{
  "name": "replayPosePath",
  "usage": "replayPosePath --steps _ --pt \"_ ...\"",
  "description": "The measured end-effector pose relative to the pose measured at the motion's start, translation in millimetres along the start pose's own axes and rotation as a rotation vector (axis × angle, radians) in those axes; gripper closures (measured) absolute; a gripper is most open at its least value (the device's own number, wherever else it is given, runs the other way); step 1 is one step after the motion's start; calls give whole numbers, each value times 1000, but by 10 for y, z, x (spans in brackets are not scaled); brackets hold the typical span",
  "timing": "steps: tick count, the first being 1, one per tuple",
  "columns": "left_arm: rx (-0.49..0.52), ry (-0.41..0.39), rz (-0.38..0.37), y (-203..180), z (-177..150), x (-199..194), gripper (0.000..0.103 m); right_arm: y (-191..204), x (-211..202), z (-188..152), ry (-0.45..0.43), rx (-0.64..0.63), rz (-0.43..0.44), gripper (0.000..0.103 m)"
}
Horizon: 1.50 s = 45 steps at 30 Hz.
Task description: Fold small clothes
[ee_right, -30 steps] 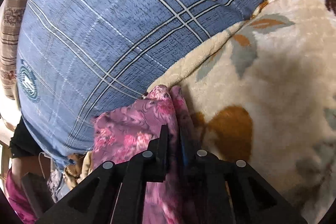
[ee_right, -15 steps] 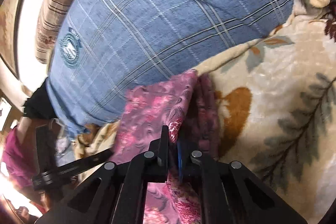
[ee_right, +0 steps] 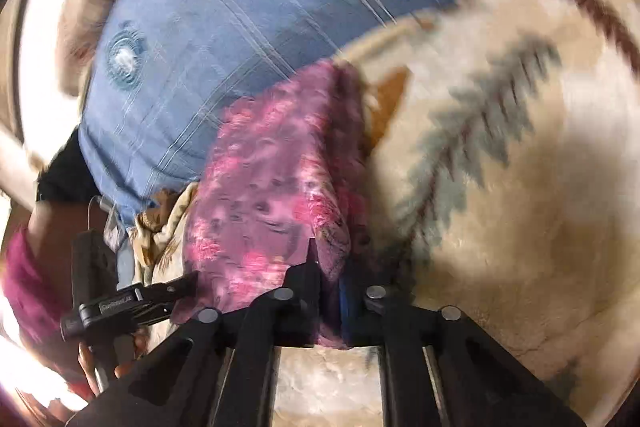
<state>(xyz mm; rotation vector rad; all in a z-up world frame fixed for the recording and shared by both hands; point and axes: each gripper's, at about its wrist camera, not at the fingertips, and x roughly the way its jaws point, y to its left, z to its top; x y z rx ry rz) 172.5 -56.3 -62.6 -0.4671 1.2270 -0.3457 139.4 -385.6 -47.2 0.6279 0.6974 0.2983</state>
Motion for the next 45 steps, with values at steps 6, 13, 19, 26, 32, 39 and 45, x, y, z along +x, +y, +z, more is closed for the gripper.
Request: replayPosePath --steps 6,13,19,26,32,39,45 --pt "34 1 6 22 -114 -38 53 -138 172 -38 66 -26 -164 98" --pt "83 -133 -64 -86 -2 -519 56 36 -146 161 -89 -18 -135 80" --pt "126 -183 42 -422 421 -230 55 486 216 385 -143 -177 -88 84" --pt "24 -92 -24 27 448 157 43 303 736 268 14 -264 -236 91" --pt "51 -202 -55 -145 792 -170 45 528 602 835 -76 -189 -154 83" --pt "61 -127 105 -251 1167 411 41 488 1438 1046 86 -193 -270 84" --pt "20 -64 74 -42 1224 509 36 -6 1349 1214 119 50 -203 103"
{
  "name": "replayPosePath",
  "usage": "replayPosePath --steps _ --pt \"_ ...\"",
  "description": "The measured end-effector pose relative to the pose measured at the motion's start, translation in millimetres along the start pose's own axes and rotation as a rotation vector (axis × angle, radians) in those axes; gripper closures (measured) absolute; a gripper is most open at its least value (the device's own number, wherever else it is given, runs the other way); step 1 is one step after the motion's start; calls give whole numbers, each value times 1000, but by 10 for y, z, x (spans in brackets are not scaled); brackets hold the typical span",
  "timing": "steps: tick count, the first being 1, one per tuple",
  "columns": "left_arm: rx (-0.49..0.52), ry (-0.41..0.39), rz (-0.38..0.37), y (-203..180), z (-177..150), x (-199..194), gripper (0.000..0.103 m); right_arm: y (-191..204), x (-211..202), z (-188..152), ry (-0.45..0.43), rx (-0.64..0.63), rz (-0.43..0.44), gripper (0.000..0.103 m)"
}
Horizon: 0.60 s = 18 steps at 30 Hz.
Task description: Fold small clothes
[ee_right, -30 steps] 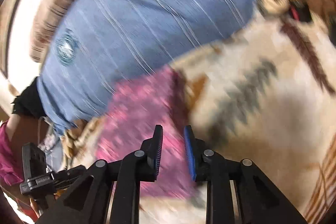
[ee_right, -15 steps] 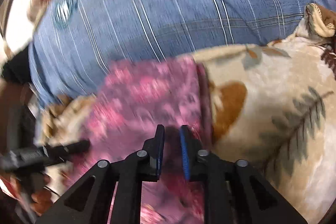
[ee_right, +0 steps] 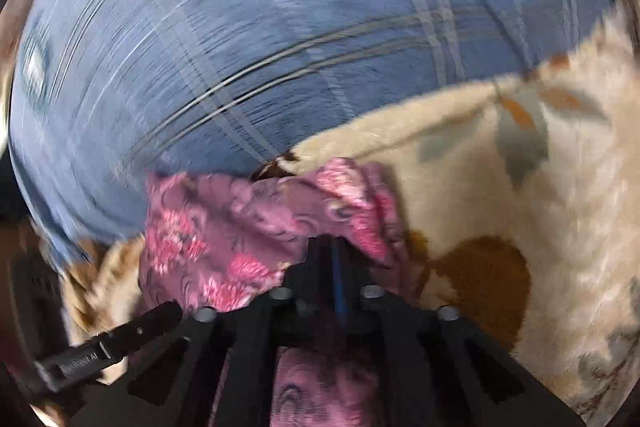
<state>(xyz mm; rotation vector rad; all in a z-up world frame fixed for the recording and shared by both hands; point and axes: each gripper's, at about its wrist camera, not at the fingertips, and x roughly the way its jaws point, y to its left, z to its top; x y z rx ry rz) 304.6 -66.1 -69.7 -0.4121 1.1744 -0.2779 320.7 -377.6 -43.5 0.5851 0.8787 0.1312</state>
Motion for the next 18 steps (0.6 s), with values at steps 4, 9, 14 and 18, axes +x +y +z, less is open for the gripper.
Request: replayPosePath --steps 4,9,14,18 --pt "-5 -27 -77 281 -106 -298 36 -267 -489 14 -103 53 1 79" --pt "-46 -6 -163 437 -286 -379 37 -644 -721 -172 -62 129 186 52" --pt "-22 29 -208 250 -405 -262 26 -465 -550 -402 6 23 242 51" --pt "-27 63 -254 83 -391 -150 25 -234 -413 -409 87 -70 272 47"
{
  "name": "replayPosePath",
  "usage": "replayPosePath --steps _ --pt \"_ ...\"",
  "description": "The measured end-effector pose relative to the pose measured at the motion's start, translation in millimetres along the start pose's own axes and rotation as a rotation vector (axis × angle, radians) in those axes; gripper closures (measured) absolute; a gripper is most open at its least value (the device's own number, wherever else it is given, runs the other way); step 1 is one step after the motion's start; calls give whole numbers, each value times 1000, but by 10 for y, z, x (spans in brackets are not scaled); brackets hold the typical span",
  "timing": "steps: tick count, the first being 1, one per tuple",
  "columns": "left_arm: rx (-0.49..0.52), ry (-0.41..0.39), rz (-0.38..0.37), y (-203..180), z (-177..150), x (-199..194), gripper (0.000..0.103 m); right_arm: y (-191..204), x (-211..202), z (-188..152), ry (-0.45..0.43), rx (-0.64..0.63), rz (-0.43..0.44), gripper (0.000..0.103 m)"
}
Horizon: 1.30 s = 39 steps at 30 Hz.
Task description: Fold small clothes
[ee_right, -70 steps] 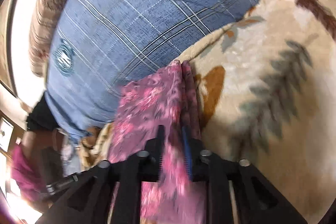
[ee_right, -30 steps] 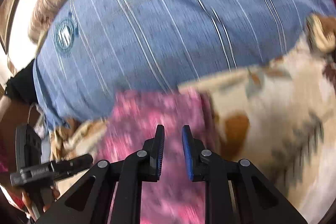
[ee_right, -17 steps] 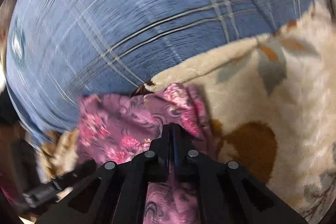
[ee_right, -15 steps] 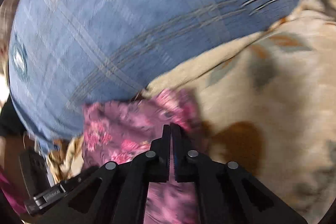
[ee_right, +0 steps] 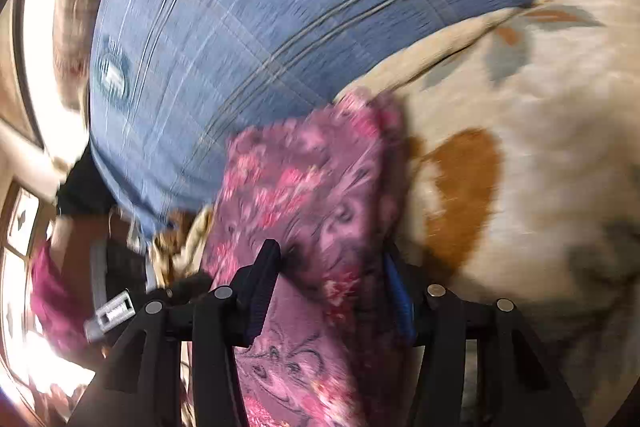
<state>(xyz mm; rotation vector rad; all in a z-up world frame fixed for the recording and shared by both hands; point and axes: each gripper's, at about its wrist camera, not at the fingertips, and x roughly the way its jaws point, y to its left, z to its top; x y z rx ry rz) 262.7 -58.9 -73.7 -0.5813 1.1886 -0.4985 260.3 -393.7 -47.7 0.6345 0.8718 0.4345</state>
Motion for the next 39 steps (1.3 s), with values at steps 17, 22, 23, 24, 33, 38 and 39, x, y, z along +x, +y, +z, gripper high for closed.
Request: replayPosePath --steps 17,22,23,24,33,38,39 --pt "130 -133 209 -470 -167 -175 72 606 -108 -175 -138 -251 -257 82" --pt "170 -171 210 -520 -287 -491 72 889 -280 -351 -194 -289 -262 82" --pt "175 -177 208 -508 -338 -591 72 951 -303 -403 -200 -290 -254 82" --pt "177 -180 206 -495 -375 -656 72 1005 -332 -458 -202 -290 -245 82" --pt "124 -185 238 51 -819 -1312 71 1435 -214 -1125 -127 -306 -141 81" --pt "50 -189 234 493 -1122 -1555 69 1569 12 -1521 -76 -296 -58 81" --pt "35 -174 235 602 -1176 -1542 68 1561 70 -1581 -64 -292 -51 81"
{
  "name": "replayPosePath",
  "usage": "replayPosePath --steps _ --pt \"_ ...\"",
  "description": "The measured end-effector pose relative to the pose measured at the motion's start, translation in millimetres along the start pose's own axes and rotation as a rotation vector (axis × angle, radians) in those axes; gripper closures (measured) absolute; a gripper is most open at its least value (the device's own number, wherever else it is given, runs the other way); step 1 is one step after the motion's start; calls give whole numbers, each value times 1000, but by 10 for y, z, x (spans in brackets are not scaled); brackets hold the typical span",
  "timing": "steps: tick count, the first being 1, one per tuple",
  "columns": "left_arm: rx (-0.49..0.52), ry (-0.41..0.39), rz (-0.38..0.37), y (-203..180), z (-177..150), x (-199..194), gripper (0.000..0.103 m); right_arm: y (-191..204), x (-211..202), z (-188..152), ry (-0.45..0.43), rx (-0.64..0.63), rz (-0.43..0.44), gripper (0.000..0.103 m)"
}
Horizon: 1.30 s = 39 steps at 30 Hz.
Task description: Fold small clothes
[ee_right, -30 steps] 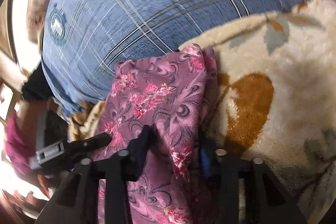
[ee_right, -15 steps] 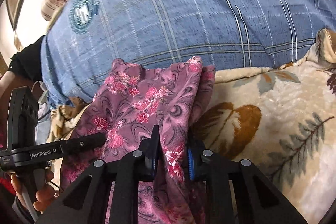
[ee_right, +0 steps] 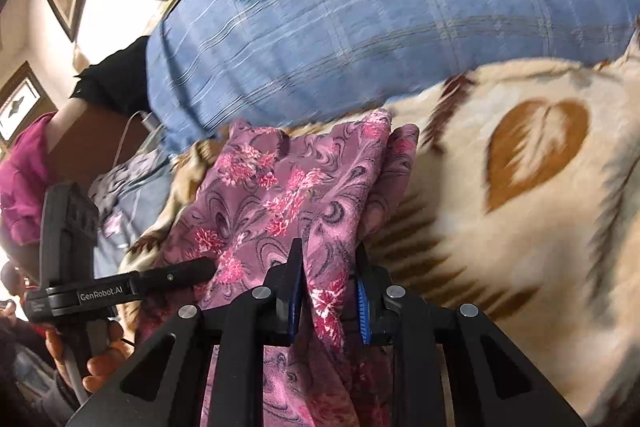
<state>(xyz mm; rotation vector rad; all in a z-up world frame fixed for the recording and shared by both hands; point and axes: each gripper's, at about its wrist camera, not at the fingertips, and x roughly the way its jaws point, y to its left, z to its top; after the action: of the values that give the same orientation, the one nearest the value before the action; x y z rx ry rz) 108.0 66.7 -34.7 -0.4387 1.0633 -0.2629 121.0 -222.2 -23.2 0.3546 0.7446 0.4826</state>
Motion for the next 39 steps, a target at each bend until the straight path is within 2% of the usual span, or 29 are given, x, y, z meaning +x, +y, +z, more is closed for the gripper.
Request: replayPosePath --steps 2,3,4,6,8,10,12,15,17,18,22,24,25,26,27,31,34,35,39 --pt "-30 30 5 197 -95 99 58 -25 184 -158 39 6 -32 80" --pt "-47 20 -16 272 -127 93 52 -48 230 -215 44 7 -52 76" --pt "-60 11 -48 336 -152 63 52 -88 254 -254 35 19 -47 72" --pt "-73 2 -77 398 -156 -42 52 -179 195 -266 24 73 -25 70" --pt "-36 -50 -68 351 -120 -213 54 -233 86 -214 19 115 -36 62" --pt "18 -113 -56 232 -50 -349 54 -259 -69 -103 -43 136 -75 62" --pt "63 -158 -40 80 57 -382 54 -183 -142 -17 -106 124 -60 62" --pt "124 -179 21 -154 294 -205 54 100 -25 122 -128 2 -63 68" --pt "128 -174 69 -218 472 -28 54 268 148 196 -119 -83 -86 90" --pt "122 -172 86 -229 530 48 54 302 229 221 -109 -98 -92 92" --pt "78 -133 186 -92 732 435 54 197 521 315 -87 -68 -129 93" --pt "34 -85 176 56 734 608 50 -47 767 290 1 4 -208 98" --pt "0 -79 157 151 737 674 44 -159 808 272 11 51 -186 103" --pt "-21 -88 137 204 718 686 43 -251 775 276 -19 105 -145 103" --pt "-29 -94 121 234 716 688 42 -291 773 283 -13 128 -126 103" --pt "-20 -102 112 249 716 669 41 -253 773 270 -16 111 -137 103" --pt "-17 -100 113 214 714 512 42 -244 713 282 -4 120 -134 103" --pt "-10 -120 105 190 665 371 43 -204 637 289 -6 115 -130 94" --pt "93 -162 92 59 351 18 42 40 224 198 -55 -2 -36 93"
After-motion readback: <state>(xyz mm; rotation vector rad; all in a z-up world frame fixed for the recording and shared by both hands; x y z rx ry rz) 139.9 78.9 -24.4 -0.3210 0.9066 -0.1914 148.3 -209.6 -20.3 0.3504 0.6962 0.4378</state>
